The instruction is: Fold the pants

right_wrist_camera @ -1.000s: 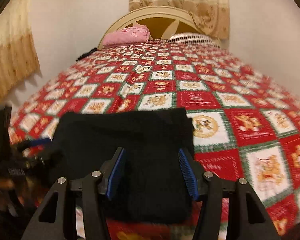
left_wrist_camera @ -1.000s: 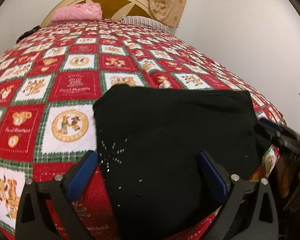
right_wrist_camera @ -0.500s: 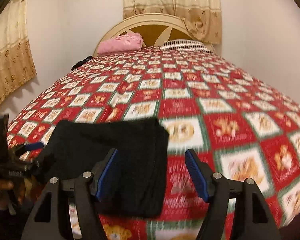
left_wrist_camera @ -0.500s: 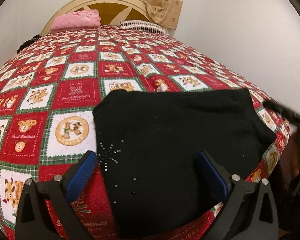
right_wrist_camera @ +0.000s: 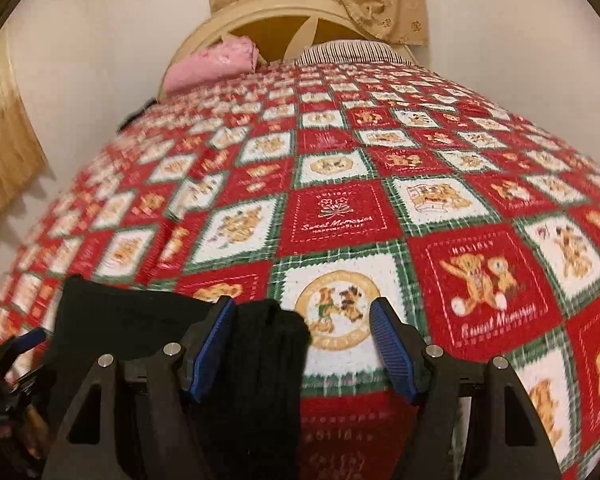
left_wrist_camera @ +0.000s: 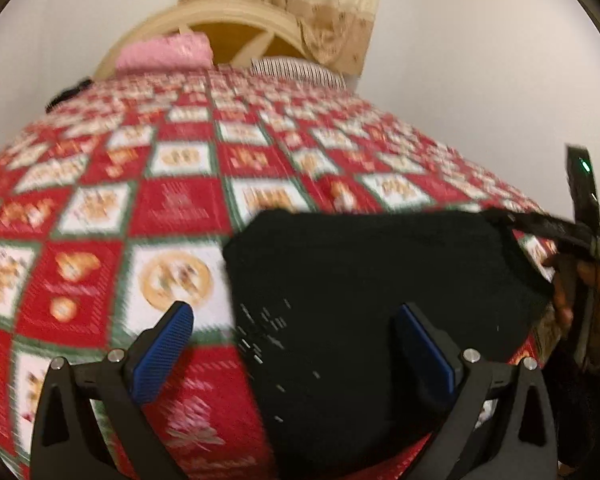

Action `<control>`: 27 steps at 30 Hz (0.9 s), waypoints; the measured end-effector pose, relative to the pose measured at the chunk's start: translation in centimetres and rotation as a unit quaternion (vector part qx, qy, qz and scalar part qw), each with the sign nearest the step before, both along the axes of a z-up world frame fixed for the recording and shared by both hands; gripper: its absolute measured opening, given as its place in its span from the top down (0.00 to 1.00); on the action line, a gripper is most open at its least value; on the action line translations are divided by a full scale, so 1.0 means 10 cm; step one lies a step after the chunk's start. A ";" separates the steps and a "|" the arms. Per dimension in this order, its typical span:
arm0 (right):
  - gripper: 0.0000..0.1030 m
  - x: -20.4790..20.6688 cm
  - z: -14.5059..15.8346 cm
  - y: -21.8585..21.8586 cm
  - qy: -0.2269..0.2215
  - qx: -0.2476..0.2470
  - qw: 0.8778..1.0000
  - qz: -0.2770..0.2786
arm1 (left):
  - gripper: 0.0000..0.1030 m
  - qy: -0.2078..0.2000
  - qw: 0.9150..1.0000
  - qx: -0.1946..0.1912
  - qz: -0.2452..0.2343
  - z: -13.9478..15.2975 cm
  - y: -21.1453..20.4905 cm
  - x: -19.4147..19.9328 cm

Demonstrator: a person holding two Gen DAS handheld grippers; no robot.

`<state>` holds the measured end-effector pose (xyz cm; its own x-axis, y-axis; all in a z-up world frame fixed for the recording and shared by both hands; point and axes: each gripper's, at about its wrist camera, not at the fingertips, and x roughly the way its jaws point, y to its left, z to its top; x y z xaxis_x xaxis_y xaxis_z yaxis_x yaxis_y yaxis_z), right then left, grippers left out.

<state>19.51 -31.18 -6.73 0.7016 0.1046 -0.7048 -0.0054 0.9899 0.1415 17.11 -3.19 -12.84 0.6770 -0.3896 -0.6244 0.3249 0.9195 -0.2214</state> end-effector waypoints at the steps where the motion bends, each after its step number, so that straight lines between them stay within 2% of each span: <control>1: 0.33 -0.08 0.03 0.00 -0.006 0.003 1.000 0.004 | 0.00 0.001 1.000 -0.005 0.001 0.01 0.03 0.03; 4: 0.33 -0.25 0.06 -0.02 -0.006 0.037 0.999 0.029 | 0.00 0.034 0.999 -0.031 0.002 -0.07 0.11 0.16; 7: 0.33 -0.31 -0.05 -0.02 0.024 0.075 0.996 0.046 | 0.00 0.066 0.996 -0.056 0.002 -0.20 0.16 0.25; 10: 0.35 -0.32 -0.17 -0.04 0.039 0.080 0.995 0.040 | 0.00 0.076 0.994 -0.074 0.003 -0.25 0.18 0.27; 13: 0.36 -0.34 -0.19 -0.07 0.032 0.098 0.994 0.035 | 0.00 0.087 0.993 -0.075 0.001 -0.27 0.17 0.30; 18: 0.49 -0.32 -0.27 -0.07 0.024 0.140 0.989 0.050 | 0.00 0.093 0.993 -0.073 0.001 -0.29 0.13 0.39; 24: 0.51 -0.30 -0.36 -0.03 0.011 0.139 0.989 0.050 | 0.00 0.094 0.995 -0.040 -0.007 -0.29 0.02 0.43; 27: 0.51 -0.32 -0.36 -0.01 -0.001 0.131 0.990 0.053 | 0.00 0.090 0.995 -0.037 -0.012 -0.28 0.01 0.41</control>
<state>16.34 -31.30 -10.37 0.6785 0.3562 -0.6425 -0.1077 0.9134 0.3926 21.21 -3.08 -15.60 0.5468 -0.4545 -0.7032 0.2965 0.8905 -0.3450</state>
